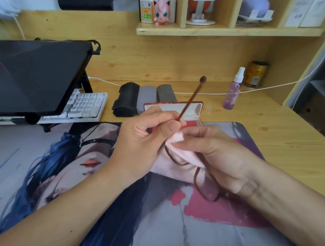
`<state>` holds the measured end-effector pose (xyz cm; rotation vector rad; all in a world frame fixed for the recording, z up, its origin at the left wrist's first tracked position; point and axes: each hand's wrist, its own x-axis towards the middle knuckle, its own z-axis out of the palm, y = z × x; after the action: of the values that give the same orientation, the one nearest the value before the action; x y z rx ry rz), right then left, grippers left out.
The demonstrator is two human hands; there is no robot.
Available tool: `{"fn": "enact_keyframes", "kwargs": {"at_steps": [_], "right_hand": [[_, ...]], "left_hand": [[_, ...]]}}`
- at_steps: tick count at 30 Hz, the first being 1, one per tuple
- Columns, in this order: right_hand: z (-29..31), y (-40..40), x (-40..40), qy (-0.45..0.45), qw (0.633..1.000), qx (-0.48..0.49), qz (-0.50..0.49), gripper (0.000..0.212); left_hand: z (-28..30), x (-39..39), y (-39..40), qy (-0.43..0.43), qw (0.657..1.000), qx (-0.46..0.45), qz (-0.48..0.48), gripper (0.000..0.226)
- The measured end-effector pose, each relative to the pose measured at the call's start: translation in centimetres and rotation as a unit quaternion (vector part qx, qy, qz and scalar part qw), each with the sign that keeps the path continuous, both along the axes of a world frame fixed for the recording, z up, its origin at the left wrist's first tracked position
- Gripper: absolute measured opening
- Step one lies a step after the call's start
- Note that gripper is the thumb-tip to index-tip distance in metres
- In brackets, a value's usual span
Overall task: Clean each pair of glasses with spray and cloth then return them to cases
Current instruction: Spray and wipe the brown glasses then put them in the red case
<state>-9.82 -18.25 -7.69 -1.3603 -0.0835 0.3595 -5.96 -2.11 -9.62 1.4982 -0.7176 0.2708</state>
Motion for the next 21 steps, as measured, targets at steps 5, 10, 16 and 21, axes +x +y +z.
{"fn": "enact_keyframes", "kwargs": {"at_steps": [5, 10, 16, 21], "right_hand": [[0.4, -1.1, 0.4, -0.019, 0.998, -0.038, 0.046, 0.012], [0.9, -1.8, 0.2, -0.043, 0.981, -0.141, 0.125, 0.016], [1.0, -1.6, 0.2, -0.050, 0.971, -0.183, 0.145, 0.021], [0.2, -0.5, -0.2, -0.049, 0.979, -0.118, 0.157, 0.008]], "left_hand": [[0.3, 0.0, 0.6, -0.038, 0.999, 0.015, 0.017, 0.012], [0.2, 0.2, 1.1, -0.044, 0.999, 0.024, 0.004, 0.016], [0.2, -0.1, 0.8, -0.067, 0.996, 0.053, -0.021, 0.011], [0.0, -0.5, -0.1, -0.071, 0.995, 0.061, -0.018, 0.011]]}}
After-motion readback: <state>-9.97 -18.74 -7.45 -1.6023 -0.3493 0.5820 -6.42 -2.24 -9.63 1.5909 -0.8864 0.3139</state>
